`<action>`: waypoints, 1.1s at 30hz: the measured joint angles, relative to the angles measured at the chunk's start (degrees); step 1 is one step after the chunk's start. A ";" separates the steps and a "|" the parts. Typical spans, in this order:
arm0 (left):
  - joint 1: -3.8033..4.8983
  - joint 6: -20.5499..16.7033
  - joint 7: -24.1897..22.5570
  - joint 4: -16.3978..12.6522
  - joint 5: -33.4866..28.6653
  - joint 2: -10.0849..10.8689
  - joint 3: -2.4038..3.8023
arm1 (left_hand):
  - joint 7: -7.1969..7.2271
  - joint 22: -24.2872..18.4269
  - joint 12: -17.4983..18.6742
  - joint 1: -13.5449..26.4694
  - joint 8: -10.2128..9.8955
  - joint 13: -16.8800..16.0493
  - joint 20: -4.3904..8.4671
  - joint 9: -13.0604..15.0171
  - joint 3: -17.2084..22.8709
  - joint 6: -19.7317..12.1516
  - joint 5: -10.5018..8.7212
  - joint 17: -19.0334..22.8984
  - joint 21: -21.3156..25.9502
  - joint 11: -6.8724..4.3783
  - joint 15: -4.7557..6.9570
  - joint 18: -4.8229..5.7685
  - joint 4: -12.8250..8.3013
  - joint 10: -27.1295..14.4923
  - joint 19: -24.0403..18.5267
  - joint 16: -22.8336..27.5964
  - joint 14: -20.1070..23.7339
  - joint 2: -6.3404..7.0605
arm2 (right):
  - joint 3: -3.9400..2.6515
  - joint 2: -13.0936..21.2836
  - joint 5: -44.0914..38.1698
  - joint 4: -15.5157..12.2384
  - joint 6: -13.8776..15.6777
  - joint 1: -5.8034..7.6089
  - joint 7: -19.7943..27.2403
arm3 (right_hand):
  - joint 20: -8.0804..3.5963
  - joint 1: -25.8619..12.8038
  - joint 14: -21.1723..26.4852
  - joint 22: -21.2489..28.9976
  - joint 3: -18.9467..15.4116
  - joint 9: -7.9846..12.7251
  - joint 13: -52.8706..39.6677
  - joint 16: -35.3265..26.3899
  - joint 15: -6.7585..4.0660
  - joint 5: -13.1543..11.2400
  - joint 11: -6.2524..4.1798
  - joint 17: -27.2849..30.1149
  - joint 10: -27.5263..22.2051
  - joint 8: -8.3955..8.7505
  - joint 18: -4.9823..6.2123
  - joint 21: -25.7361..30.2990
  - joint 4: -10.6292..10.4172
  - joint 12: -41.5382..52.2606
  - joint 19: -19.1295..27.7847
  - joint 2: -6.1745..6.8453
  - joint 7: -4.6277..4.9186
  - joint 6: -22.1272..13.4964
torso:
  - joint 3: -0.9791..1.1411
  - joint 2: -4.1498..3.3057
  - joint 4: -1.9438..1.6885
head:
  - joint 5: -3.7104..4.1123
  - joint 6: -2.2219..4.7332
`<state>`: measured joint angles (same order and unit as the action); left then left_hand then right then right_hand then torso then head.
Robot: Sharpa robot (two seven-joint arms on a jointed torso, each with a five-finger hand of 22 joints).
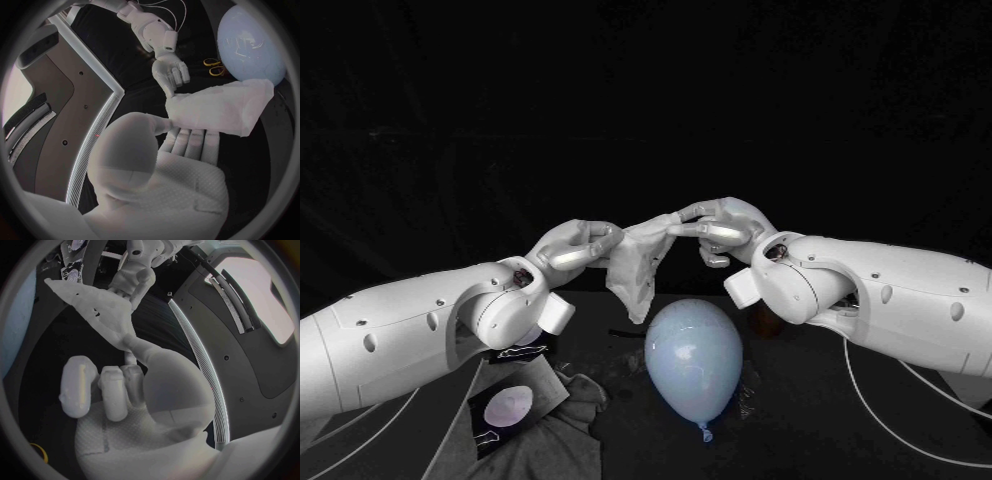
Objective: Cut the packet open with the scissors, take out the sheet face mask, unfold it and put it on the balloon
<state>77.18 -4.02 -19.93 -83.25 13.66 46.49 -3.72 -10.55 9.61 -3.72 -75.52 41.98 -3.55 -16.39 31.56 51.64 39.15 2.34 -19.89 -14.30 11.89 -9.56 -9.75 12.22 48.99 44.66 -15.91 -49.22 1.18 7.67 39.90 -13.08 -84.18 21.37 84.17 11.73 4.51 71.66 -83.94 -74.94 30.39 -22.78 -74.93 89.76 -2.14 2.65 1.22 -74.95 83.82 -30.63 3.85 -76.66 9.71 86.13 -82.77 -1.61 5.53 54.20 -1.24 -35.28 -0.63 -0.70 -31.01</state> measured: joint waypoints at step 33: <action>0.00 2.09 -0.75 0.47 -9.09 -0.30 -0.05 | -0.95 1.19 0.00 -6.85 -10.36 -0.06 1.78 -9.35 -9.51 6.21 0.18 1.73 -3.22 -0.72 1.34 0.06 -10.21 4.39 2.76 1.00 -5.72 1.38 | -0.10 -0.66 -10.70 0.01 4.21 2.15 -6.21 | -0.31 -0.75 0.02 0.00 2.21 0.07 0.01 0.00 0.01 -0.03 -0.08 0.00 -0.11 -0.57 -0.04 -0.88 0.80 -0.20 -0.56 0.80 0.13 -0.08 | 0.00 -0.06 -0.03 | -0.49 0.97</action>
<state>77.18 -1.93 -20.68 -82.78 4.57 46.18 -3.77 -11.50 10.79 -3.72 -82.37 31.62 -3.61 -14.61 22.20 42.14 45.36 2.52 -18.16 -17.52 11.16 -8.22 -9.69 2.01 53.38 47.42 -14.91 -54.94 2.55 7.57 39.23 -23.78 -84.17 25.58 86.32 5.52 4.19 70.92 -83.92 -74.95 32.60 -22.71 -74.92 89.75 -2.13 2.62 1.14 -74.95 83.71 -31.20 3.82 -77.54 10.51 85.92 -83.33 -0.81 5.66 54.12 -1.24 -35.34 -0.65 -1.19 -30.05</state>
